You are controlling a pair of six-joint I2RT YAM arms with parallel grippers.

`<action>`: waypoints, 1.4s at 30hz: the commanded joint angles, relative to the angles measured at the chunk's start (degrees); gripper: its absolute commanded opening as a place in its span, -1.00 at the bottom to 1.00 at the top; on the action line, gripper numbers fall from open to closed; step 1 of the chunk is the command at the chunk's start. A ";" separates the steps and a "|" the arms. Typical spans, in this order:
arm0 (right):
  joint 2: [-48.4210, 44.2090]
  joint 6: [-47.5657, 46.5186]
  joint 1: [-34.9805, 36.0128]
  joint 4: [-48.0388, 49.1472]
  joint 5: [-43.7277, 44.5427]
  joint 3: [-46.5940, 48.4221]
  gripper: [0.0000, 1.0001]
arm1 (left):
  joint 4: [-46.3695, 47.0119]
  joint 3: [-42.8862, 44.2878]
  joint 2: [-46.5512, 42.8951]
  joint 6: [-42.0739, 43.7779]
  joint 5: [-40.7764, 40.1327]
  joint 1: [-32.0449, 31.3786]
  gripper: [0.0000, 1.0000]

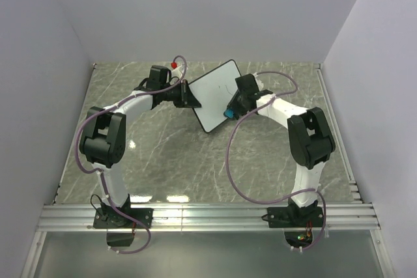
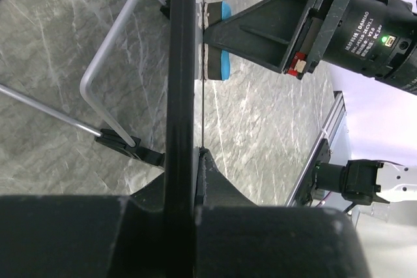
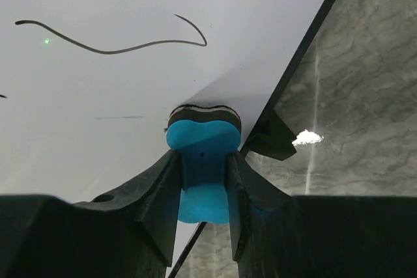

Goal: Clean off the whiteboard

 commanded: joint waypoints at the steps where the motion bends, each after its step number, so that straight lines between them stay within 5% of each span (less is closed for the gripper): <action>1: 1.05 -0.56 0.75 0.61 -0.08 3.44 -1.00 | -4.02 -0.44 -2.49 1.70 2.49 -1.60 -0.99; 13: 12.99 3.83 0.49 -4.66 -2.01 30.61 -1.00 | -4.37 0.17 -2.40 1.78 2.58 -2.21 -0.99; 18: 13.53 5.59 0.75 -3.97 -2.90 27.91 -1.00 | -4.73 0.00 -2.75 2.31 2.49 -2.21 -0.99; 31: 1.40 3.84 -0.82 3.51 -1.40 -2.86 -1.00 | -4.47 -0.62 -3.37 2.49 3.02 -2.21 -0.99; 42: 9.91 4.37 -2.32 -2.28 -1.75 17.76 -1.00 | -4.11 -0.97 -3.02 2.31 3.28 -2.12 -0.99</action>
